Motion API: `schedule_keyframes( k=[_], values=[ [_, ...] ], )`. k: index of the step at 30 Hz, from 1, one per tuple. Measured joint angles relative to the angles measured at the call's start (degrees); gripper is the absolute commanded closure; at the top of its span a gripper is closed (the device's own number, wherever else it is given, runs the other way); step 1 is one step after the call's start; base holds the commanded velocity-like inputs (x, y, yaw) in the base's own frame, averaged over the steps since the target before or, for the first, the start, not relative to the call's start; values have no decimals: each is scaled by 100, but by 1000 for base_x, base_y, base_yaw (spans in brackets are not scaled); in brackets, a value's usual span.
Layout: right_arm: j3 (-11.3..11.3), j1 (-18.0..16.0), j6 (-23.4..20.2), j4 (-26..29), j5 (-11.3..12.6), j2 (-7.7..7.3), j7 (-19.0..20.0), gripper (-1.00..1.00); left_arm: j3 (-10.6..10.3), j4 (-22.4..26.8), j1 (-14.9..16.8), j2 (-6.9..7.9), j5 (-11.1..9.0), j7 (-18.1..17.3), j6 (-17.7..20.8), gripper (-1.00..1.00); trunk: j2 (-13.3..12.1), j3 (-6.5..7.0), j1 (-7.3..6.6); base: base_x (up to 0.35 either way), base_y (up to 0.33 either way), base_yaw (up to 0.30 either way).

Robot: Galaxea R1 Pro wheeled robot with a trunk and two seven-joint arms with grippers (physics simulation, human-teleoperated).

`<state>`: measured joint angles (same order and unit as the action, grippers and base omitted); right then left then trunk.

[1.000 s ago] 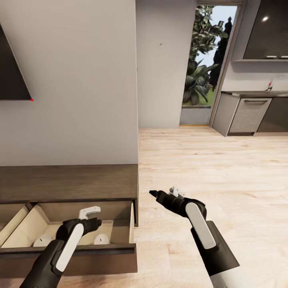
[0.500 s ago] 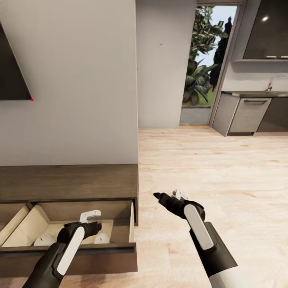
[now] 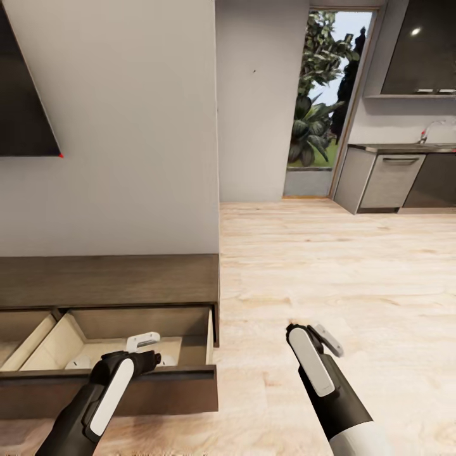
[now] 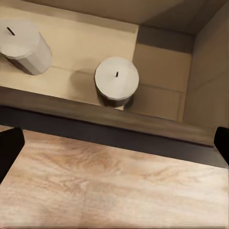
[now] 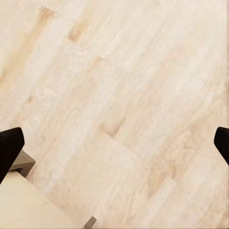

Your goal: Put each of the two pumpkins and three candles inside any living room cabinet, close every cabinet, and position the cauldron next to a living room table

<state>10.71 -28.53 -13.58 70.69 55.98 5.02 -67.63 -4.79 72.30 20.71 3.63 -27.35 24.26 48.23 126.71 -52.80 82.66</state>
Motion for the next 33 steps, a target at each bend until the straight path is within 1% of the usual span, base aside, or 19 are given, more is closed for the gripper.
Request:
schedule_keyframes(
  k=[20, 27, 29, 30, 33],
  values=[
    [0, 0, -18, -9, 1, -7, 9, -100, -13, 7, 0, 9, 6, 2, 1, -100, 0, 0, 0, -102, 0, 0],
    [2, 0, -22, -16, 1, -11, 1, -100, 0, 7, 0, 17, 9, 2, 1, -100, 0, 0, 1, -225, 0, 0],
    [20, 0, -28, 22, 7, -20, 107, -100, 1, 7, 0, 17, 9, 2, 1, -100, 0, 0, 1, -255, 0, 0],
    [57, 0, -34, 45, 10, -23, 284, -100, 1, 7, 0, 17, 9, 2, 1, -100, 0, 0, 1, -254, 0, 0],
    [220, 0, -108, 76, 43, -31, 1081, -100, 1, 6, 0, 17, 9, 2, 1, -100, 0, 0, 1, -252, 0, 0]
  ],
)
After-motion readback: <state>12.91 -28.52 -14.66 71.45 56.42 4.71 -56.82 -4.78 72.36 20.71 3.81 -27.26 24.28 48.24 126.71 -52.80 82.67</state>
